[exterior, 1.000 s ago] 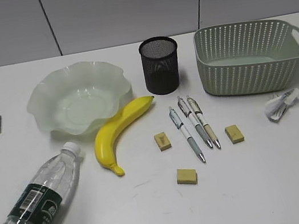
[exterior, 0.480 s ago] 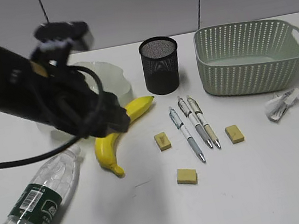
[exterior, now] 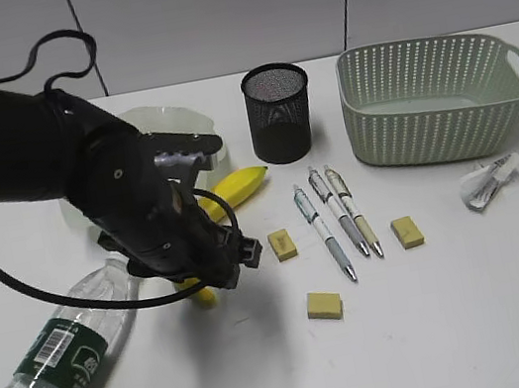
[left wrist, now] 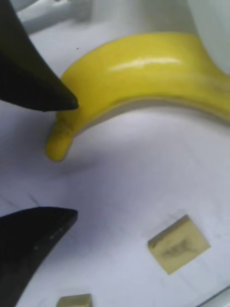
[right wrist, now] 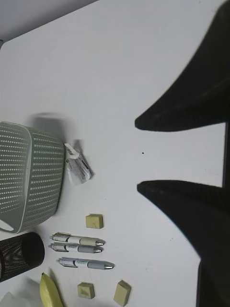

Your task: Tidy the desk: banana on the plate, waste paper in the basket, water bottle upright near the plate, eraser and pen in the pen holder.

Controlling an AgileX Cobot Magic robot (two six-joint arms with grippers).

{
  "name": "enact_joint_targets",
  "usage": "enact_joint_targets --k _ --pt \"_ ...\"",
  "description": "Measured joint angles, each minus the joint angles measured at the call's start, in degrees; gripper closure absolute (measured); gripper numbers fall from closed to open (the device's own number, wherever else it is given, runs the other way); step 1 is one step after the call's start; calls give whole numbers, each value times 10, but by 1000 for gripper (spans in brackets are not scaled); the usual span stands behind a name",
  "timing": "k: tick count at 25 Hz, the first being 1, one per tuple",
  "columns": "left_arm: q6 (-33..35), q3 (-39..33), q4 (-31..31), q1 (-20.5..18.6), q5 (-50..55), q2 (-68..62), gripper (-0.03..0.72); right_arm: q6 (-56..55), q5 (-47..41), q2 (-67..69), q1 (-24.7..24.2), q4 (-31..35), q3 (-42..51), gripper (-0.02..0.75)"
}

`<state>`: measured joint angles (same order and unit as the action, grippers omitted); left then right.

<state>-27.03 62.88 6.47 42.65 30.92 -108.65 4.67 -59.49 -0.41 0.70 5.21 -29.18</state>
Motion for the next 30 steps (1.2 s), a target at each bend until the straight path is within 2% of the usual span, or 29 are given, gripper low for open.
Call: enact_joint_targets --k 3,8,16,30 --pt "-47 3 28 0 -12 0 214 0 0 0 0 0 0 449" --pt "-128 5 108 0 -16 -2 213 0 0 0 0 1 0 449" --pt "-201 5 198 0 -6 -12 213 0 0 0 0 1 0 449" --pt "-224 5 226 -1 -37 -47 213 0 0 0 0 1 0 450"
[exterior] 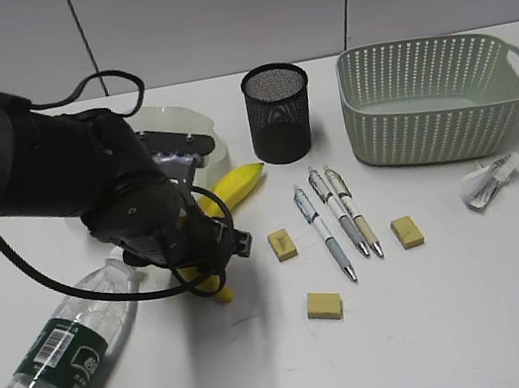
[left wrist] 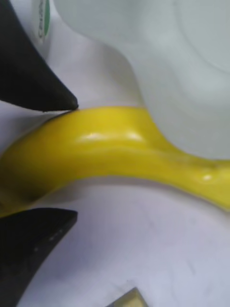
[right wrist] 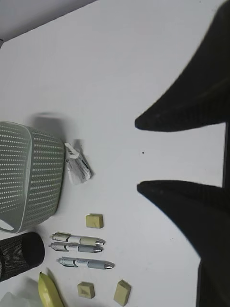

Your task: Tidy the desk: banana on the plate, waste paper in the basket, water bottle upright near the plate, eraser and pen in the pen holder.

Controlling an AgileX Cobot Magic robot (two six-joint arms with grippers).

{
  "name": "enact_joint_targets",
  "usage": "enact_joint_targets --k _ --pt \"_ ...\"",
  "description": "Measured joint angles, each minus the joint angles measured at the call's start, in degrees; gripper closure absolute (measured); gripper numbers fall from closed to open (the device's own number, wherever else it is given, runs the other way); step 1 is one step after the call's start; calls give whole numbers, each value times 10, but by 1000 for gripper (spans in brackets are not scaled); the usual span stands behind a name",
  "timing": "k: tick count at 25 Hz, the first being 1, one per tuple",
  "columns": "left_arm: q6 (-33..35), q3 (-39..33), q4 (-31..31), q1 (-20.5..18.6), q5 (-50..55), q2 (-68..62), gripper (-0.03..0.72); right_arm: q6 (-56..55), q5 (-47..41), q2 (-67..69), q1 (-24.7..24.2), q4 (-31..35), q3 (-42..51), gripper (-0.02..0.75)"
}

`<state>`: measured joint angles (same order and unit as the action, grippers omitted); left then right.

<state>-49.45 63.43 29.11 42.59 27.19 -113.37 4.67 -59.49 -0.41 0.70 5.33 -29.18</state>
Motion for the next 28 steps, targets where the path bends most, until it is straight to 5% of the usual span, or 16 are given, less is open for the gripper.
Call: enact_joint_targets --k 8,11,28 --pt "-7 2 -1 -4 -3 -20 263 0 0 0 0 0 0 450" --pt "-8 3 -15 -4 -2 -21 361 0 0 0 0 0 0 449" --pt "-8 3 -46 -4 -19 87 363 0 0 0 0 1 0 450"
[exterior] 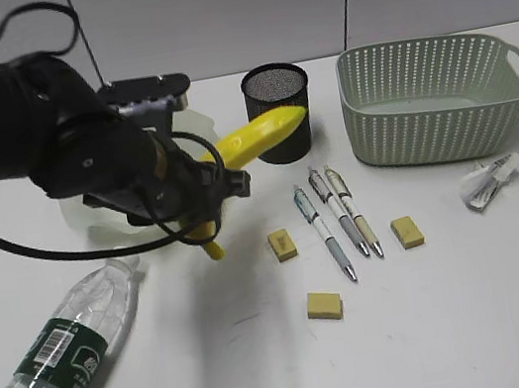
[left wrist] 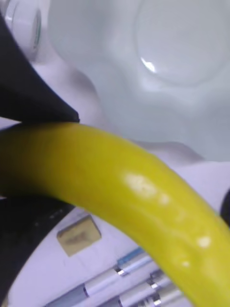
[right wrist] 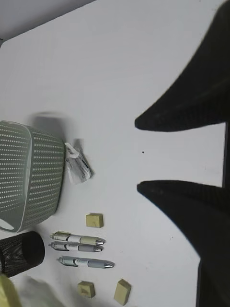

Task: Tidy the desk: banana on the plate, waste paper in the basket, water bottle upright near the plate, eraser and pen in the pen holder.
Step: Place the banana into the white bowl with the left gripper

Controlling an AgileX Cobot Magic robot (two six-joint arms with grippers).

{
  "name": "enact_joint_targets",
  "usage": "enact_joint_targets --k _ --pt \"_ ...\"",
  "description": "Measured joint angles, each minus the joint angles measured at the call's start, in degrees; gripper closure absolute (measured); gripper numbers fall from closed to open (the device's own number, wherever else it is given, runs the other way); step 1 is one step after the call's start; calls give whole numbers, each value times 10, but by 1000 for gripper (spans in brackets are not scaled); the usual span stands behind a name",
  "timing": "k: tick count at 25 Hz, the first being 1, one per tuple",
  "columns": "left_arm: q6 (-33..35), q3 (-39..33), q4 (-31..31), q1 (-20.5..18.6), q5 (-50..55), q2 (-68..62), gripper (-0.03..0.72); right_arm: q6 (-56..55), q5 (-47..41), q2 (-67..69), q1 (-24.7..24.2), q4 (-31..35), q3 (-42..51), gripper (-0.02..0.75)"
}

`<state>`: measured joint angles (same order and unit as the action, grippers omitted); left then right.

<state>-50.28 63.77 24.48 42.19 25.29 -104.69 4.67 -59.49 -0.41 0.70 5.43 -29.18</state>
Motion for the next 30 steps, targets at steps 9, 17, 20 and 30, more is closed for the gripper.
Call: enact_joint_targets --k 9,17,20,30 --pt "0 0 79 -103 -14 48 363 0 0 0 0 0 0 450" --pt "1 0 98 -154 -54 -4 263 0 0 0 0 0 0 450" --pt "1 -1 117 -154 -76 -3 225 0 0 0 0 0 0 450" --pt "17 -120 151 -154 -63 216 233 0 0 0 0 0 0 449"
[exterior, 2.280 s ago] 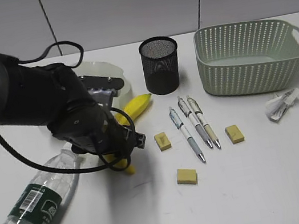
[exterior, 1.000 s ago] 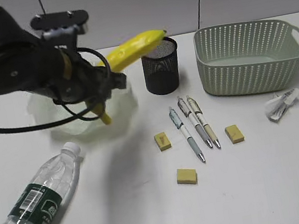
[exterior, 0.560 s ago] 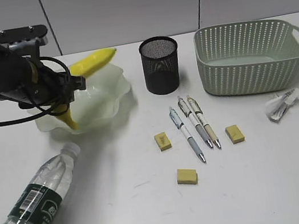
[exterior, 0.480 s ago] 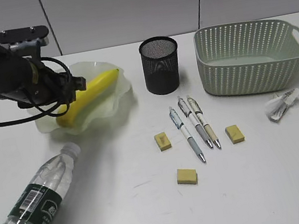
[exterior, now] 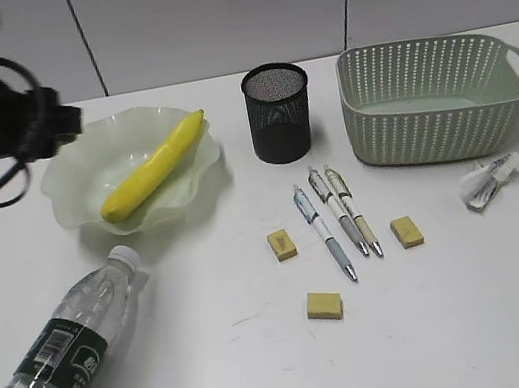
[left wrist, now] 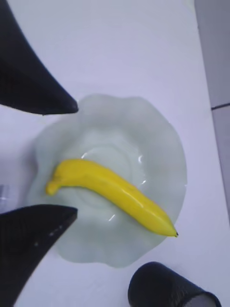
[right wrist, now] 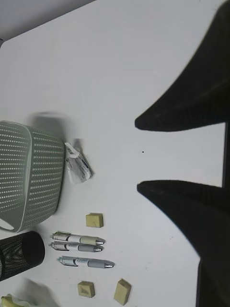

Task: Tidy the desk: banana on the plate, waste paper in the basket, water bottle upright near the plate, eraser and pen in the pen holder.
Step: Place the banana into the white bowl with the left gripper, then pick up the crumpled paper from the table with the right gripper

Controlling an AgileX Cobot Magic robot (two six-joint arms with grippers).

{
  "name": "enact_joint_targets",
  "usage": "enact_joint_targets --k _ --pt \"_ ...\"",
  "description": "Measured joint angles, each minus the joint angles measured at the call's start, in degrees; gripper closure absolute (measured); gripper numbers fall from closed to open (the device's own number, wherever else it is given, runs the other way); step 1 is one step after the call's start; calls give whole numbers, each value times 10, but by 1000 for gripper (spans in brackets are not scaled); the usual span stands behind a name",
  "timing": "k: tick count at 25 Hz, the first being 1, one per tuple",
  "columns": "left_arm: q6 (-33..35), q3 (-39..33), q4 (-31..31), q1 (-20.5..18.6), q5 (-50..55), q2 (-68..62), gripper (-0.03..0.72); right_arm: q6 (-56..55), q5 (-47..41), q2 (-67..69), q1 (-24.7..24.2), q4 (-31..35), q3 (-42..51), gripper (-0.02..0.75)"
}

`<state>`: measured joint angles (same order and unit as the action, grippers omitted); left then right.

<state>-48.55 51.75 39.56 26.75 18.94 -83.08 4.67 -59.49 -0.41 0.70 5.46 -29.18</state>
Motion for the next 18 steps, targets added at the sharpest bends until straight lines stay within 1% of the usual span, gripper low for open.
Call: enact_joint_targets --k 2,4,7,9,10,12,13,16,18 --pt "25 -69 -1 3 22 119 256 0 0 0 0 0 0 449" --pt "76 -117 -22 12 75 267 274 0 0 0 0 0 0 449" --pt "203 -141 -121 16 221 481 283 0 0 0 0 0 0 449" --pt "275 -143 -203 17 306 581 286 0 0 0 0 2 0 449" --pt "299 -144 -239 17 345 628 286 0 0 0 0 2 0 450" --pt "326 -147 -282 17 402 704 286 0 0 0 0 5 0 450" --pt "336 -149 -291 18 424 730 286 0 0 0 0 9 0 450" --pt "348 -166 -304 18 457 800 286 0 0 0 0 24 0 450" --pt "352 -183 -310 18 460 828 286 0 0 0 0 31 0 450"
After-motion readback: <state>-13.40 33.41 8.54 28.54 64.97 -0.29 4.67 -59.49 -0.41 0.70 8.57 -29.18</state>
